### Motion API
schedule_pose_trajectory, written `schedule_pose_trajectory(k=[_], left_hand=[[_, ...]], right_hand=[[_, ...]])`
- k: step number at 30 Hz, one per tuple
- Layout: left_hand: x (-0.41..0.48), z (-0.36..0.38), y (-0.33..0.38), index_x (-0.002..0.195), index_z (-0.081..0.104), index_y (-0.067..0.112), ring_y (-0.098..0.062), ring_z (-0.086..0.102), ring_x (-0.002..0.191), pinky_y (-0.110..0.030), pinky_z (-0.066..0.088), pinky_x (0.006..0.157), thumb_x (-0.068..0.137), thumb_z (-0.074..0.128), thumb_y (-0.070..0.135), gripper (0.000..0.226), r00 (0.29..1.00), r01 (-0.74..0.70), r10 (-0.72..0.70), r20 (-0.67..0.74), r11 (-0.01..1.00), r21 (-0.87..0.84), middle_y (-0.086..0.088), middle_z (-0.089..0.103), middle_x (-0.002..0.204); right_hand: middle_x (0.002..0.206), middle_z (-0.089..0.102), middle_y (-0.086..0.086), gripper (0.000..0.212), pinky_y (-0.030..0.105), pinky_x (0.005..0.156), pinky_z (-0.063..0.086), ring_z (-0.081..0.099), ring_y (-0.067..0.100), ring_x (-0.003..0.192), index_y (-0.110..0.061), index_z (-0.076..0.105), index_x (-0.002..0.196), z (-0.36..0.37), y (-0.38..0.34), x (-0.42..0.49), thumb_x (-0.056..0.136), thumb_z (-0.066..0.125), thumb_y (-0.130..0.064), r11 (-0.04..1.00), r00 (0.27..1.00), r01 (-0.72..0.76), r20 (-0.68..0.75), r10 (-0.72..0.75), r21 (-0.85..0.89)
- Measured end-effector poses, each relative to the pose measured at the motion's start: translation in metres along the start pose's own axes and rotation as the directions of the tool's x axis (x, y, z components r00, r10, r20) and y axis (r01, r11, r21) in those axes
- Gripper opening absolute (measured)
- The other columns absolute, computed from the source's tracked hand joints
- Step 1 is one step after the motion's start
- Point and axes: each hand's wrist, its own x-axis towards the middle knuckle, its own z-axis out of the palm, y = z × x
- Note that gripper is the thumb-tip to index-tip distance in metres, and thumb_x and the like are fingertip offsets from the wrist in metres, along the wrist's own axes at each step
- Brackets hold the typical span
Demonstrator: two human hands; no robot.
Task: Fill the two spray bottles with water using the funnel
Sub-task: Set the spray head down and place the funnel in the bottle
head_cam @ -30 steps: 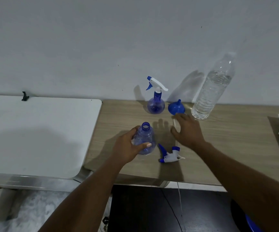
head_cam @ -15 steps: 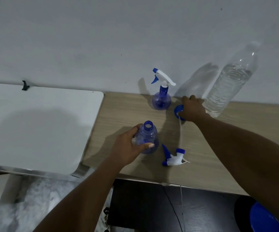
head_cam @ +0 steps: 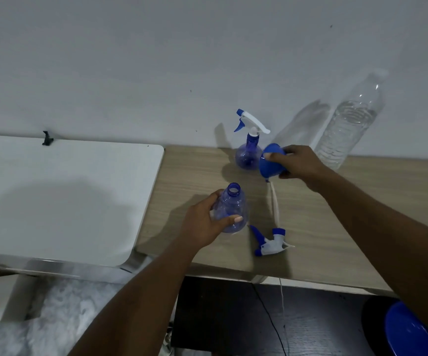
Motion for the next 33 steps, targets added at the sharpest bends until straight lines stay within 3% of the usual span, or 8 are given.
schedule_pose_trajectory(k=[2,5,8,14,20,24,28,33], left_hand=[[0.001,0.0,-0.001,0.123,0.05,0.045,0.026,0.049,0.098,0.004,0.036,0.078,0.077,0.083,0.039,0.057,1.0,0.0,0.0,0.009,1.0,0.006,0.035,0.058,0.101],[0.002,0.001,-0.002,0.125,0.052,0.046,0.016,0.055,0.103,-0.003,0.042,0.084,0.075,0.083,0.044,0.059,1.0,0.02,-0.02,0.011,1.0,-0.006,0.03,0.062,0.108],[0.005,0.003,-0.006,0.135,0.05,0.039,-0.002,0.059,0.111,-0.018,0.045,0.091,0.076,0.081,0.046,0.067,0.999,0.041,-0.04,0.022,0.999,-0.007,0.018,0.064,0.121],[0.006,0.005,-0.005,0.141,0.044,0.034,-0.011,0.057,0.112,-0.027,0.044,0.093,0.074,0.081,0.048,0.078,0.99,0.138,-0.137,0.045,0.99,-0.022,0.009,0.059,0.123],[0.008,0.007,-0.008,0.129,0.055,0.03,-0.011,0.059,0.107,-0.03,0.048,0.093,0.074,0.079,0.051,0.064,0.987,0.16,-0.16,0.036,0.987,0.0,0.008,0.063,0.119],[0.007,0.005,-0.004,0.119,0.053,0.03,0.0,0.058,0.096,-0.007,0.044,0.071,0.086,0.076,0.027,0.041,0.984,0.161,-0.155,0.084,0.984,-0.071,0.014,0.056,0.107],[0.002,0.005,0.001,0.131,0.051,0.031,-0.012,0.06,0.112,-0.016,0.047,0.087,0.084,0.076,0.032,0.054,0.992,0.118,-0.117,0.049,0.993,-0.021,0.016,0.061,0.113],[-0.003,0.006,-0.002,0.14,0.042,0.032,-0.018,0.06,0.114,-0.045,0.049,0.1,0.064,0.081,0.055,0.088,0.983,0.169,-0.163,0.09,0.983,-0.066,0.005,0.059,0.125]], right_hand=[[0.116,0.066,0.011,0.062,0.045,0.087,0.061,0.07,0.024,0.098,-0.01,0.058,0.126,0.012,-0.015,-0.023,0.078,0.081,-0.044,0.992,0.997,0.043,0.059,-0.051,0.116],[0.108,0.07,0.003,0.057,0.044,0.087,0.061,0.071,0.019,0.097,-0.016,0.063,0.116,0.033,-0.037,-0.052,0.073,0.084,-0.047,0.953,0.976,0.216,-0.024,-0.216,0.211],[0.109,0.07,-0.002,0.06,0.041,0.087,0.061,0.071,0.016,0.1,-0.02,0.061,0.114,0.052,-0.048,-0.072,0.069,0.086,-0.05,0.894,0.929,0.369,-0.12,-0.349,0.254],[0.117,0.068,0.003,0.06,0.042,0.094,0.058,0.068,0.017,0.111,-0.017,0.057,0.114,0.075,-0.025,-0.087,0.068,0.092,-0.033,0.828,0.862,0.505,-0.191,-0.47,0.242],[0.122,0.062,-0.007,0.064,0.039,0.096,0.056,0.063,0.011,0.113,-0.017,0.056,0.118,0.076,-0.009,-0.095,0.066,0.094,-0.023,0.84,0.841,0.533,-0.169,-0.514,0.098],[0.123,0.059,-0.017,0.069,0.042,0.093,0.056,0.063,0.007,0.111,-0.021,0.052,0.12,0.074,-0.007,-0.102,0.066,0.093,-0.035,0.845,0.844,0.53,-0.14,-0.518,0.065],[0.128,0.055,-0.028,0.089,0.034,0.097,0.054,0.059,0.002,0.118,-0.025,0.041,0.136,0.07,-0.005,-0.107,0.064,0.094,-0.033,0.849,0.85,0.526,-0.08,-0.521,0.052],[0.145,0.047,-0.012,0.117,0.011,0.1,0.043,0.049,-0.001,0.129,-0.03,0.025,0.148,0.056,0.01,-0.109,0.057,0.098,-0.035,0.875,0.876,0.482,0.018,-0.483,0.037]])
